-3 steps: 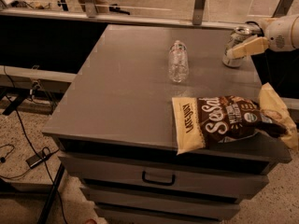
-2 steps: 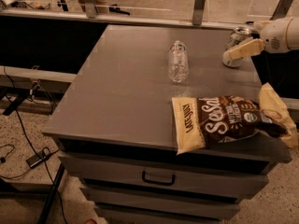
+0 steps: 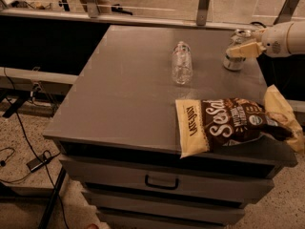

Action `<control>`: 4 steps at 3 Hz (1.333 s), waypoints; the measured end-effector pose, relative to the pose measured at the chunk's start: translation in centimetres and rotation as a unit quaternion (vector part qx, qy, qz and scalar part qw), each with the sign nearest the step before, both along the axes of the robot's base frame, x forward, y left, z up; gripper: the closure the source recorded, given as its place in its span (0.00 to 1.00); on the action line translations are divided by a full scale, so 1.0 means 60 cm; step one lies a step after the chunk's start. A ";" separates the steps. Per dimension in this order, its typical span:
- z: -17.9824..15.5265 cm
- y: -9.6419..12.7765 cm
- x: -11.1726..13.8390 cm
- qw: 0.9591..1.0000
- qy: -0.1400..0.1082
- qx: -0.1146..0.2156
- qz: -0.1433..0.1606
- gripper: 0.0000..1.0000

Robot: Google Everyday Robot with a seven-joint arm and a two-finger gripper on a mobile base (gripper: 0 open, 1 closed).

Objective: Pick 7up can

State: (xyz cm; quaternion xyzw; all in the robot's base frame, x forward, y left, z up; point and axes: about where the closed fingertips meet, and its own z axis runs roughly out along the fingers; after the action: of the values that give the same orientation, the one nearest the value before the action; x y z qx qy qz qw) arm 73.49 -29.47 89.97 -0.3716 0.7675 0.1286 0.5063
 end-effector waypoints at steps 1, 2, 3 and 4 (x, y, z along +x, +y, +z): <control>-0.007 0.004 0.000 1.000 0.004 0.008 0.006 0.64; 0.004 0.009 -0.001 1.000 0.009 0.013 0.016 0.87; 0.047 0.009 -0.010 1.000 0.004 0.005 0.028 1.00; 0.105 0.008 -0.026 0.998 -0.018 -0.003 0.055 1.00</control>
Offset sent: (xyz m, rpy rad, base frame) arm -0.0023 -0.0018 0.0204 0.0335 0.0256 0.0512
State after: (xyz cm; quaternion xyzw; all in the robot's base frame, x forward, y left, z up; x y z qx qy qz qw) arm 71.94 -28.97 96.28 -0.4170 0.7373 0.1474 0.5107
